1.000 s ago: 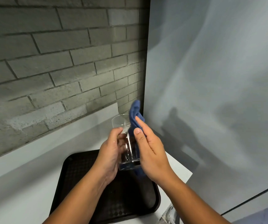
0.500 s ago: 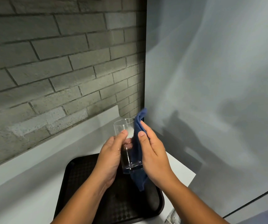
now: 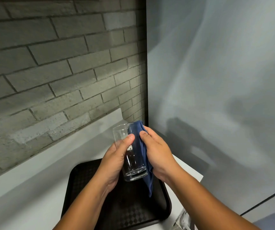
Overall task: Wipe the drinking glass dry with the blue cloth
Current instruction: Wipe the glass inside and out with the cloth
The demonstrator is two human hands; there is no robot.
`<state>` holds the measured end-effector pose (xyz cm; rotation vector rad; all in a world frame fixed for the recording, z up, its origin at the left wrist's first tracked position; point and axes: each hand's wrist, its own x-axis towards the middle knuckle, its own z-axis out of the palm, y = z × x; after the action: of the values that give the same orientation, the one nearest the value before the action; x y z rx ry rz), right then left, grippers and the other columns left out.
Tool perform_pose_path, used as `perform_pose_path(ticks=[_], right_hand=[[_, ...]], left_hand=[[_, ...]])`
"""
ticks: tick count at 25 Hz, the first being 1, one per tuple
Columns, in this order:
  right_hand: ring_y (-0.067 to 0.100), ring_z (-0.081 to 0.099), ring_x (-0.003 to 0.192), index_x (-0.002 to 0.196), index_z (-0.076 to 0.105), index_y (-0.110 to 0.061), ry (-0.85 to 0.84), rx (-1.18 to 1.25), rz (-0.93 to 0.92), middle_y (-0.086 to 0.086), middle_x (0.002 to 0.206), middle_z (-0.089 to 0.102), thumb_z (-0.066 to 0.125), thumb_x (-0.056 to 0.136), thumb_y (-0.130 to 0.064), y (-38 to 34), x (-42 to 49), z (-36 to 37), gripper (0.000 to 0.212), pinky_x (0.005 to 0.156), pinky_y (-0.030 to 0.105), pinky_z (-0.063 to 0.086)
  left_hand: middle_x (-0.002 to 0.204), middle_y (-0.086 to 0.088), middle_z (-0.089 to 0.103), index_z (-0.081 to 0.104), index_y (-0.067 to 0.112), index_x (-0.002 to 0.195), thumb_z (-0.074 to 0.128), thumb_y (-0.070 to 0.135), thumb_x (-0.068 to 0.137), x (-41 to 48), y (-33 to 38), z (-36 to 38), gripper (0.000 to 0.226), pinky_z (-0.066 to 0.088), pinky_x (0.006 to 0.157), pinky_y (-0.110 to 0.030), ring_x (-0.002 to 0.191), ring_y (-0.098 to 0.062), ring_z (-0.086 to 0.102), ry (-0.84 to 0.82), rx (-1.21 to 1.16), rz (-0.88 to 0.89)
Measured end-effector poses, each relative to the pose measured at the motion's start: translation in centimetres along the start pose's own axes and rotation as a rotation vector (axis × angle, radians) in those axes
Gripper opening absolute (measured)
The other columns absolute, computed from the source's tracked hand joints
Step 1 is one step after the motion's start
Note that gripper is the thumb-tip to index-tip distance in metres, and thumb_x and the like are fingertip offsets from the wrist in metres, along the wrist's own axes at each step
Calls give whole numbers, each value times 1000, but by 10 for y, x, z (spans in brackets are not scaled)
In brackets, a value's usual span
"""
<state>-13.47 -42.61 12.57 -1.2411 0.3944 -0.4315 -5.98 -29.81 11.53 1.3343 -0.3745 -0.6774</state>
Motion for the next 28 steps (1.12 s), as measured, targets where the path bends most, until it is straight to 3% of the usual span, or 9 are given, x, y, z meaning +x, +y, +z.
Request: perform_pose_path(ticks=[2, 5, 9, 13, 15, 18, 21, 25, 28], right_hand=[[15, 78, 123, 134, 74, -37, 42, -52, -46, -8, 128, 83, 53, 114, -29, 6, -1, 0, 30, 107, 34, 61], [25, 79, 113, 130, 76, -25, 21, 40, 77, 13, 126, 83, 52, 114, -24, 6, -1, -2, 30, 100, 41, 62], [36, 79, 114, 129, 77, -16, 31, 37, 115, 20, 123, 83, 51, 113, -18, 4, 0, -7, 31, 102, 46, 61], [26, 77, 85, 119, 79, -12, -1, 116, 190, 23, 112, 81, 50, 113, -16, 7, -7, -1, 30, 77, 36, 62], [19, 81, 103, 125, 79, -25, 28, 12, 80, 6, 120, 86, 51, 114, -19, 6, -11, 0, 30, 91, 32, 64], [9, 72, 130, 142, 70, -34, -27, -229, -137, -10, 135, 80, 52, 116, -26, 1, -21, 1, 33, 117, 34, 54], [-4, 64, 136, 144, 67, -37, -66, -480, -328, -26, 138, 74, 51, 113, -35, 8, -42, 5, 35, 119, 22, 46], [3, 61, 141, 146, 66, -23, -132, -632, -542, -8, 147, 71, 48, 114, -24, 6, -44, -6, 36, 125, 34, 43], [3, 58, 146, 142, 67, -24, -92, -585, -586, -3, 152, 68, 49, 114, -17, 6, -45, -4, 34, 129, 43, 39]], left_hand=[[93, -4, 87, 86, 16, 97, 93, 74, 68, 2, -2, -4, 66, 66, 73, -29, 84, -20, 83, 57, -7, 8], [84, -2, 79, 80, 12, 94, 95, 78, 61, 5, -8, -7, 75, 64, 67, -29, 77, -17, 75, 177, 4, 36], [82, -2, 85, 90, 31, 84, 81, 69, 75, 5, -8, -9, 40, 64, 63, -32, 72, -15, 82, 169, -1, -5], [74, 0, 82, 87, 32, 76, 79, 67, 75, 7, -5, -5, 36, 63, 57, -27, 64, -12, 78, 197, 36, 25], [75, -5, 81, 84, 28, 75, 74, 68, 76, 8, -2, -1, 41, 64, 61, -34, 63, -17, 78, 290, -7, 7], [81, -13, 84, 83, 12, 94, 70, 62, 92, 10, 1, 4, 52, 64, 69, -40, 64, -28, 81, 351, -163, -152], [98, -20, 84, 84, 4, 105, 61, 57, 100, 7, 2, 8, 58, 67, 68, -41, 76, -34, 83, 292, -338, -278], [94, -18, 82, 86, 10, 95, 74, 40, 83, -2, 13, 15, 35, 69, 67, -38, 79, -32, 83, 177, -487, -211], [91, -20, 81, 81, 4, 102, 59, 40, 104, -2, 14, 18, 42, 68, 64, -37, 72, -34, 82, 216, -580, -242]])
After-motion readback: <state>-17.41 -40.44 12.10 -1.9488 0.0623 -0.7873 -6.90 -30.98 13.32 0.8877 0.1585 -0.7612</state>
